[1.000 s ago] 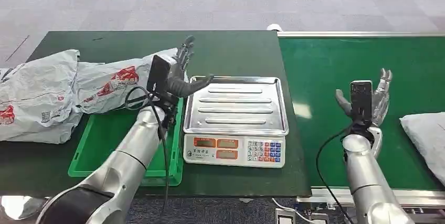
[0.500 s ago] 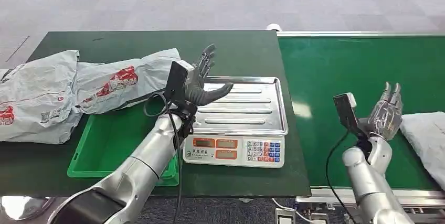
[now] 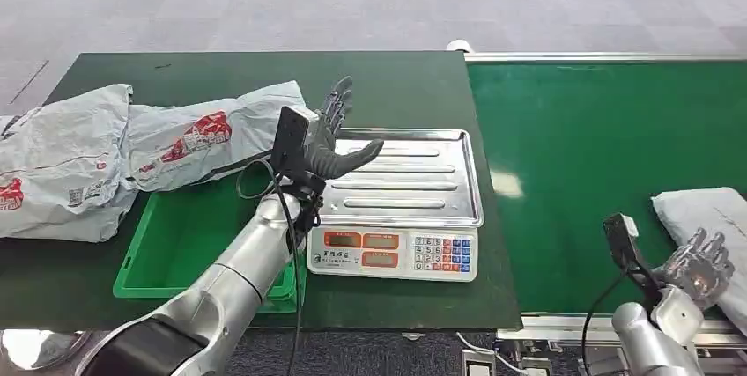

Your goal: Moved the parcel from conveyor to table for the left to box.

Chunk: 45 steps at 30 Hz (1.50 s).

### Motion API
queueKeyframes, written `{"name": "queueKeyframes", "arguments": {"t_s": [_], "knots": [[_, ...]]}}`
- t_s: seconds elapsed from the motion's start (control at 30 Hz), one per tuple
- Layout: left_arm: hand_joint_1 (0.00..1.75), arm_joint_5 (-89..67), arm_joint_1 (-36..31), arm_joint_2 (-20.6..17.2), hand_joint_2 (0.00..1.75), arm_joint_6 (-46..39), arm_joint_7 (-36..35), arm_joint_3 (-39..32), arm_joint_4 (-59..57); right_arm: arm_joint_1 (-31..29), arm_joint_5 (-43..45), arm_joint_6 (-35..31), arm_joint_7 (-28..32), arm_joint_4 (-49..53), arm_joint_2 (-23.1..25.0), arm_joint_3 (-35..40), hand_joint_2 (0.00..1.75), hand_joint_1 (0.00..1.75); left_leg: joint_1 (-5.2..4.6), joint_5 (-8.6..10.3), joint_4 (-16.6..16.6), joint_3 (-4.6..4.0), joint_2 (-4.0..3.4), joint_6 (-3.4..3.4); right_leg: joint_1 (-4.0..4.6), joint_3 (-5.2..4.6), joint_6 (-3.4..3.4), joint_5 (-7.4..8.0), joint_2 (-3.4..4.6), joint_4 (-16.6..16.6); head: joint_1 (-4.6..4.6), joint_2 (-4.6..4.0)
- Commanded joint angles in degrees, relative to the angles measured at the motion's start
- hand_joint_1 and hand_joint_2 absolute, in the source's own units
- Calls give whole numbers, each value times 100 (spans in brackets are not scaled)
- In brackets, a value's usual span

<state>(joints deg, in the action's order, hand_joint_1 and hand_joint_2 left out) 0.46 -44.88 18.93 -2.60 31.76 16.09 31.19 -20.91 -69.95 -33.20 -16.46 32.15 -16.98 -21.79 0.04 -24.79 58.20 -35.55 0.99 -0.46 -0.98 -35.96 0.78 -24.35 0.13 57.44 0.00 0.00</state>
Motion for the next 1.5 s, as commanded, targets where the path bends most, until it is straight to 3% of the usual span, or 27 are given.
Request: {"name": "queueKeyframes", "arguments": {"t_s": [0.03,0.5,0.7,1.5], "knots": [[0,2,-10,-236,175,-87,-79,104,-57,-108,-334,583,-369,-537,-97,-461,175,0,0,-5,-7,18,-8,-1,2,17,-4,-3,2,-7,0,0],[0,16,102,-310,175,-176,-104,2,78,-119,-271,728,-205,-751,-231,-607,175,0,0,-12,-10,30,-19,2,2,28,-6,-3,10,-12,0,0],[0,48,268,-416,175,-272,-122,-111,281,-396,-381,762,-173,-914,-207,-511,175,0,1,-18,-16,46,-44,2,4,38,-8,-1,32,-19,0,0],[0,71,306,-452,175,-252,-158,-165,284,-532,-510,670,-261,-1044,-171,-467,175,0,1,-13,-7,25,-27,3,3,23,-5,-1,18,-9,0,0]]}}
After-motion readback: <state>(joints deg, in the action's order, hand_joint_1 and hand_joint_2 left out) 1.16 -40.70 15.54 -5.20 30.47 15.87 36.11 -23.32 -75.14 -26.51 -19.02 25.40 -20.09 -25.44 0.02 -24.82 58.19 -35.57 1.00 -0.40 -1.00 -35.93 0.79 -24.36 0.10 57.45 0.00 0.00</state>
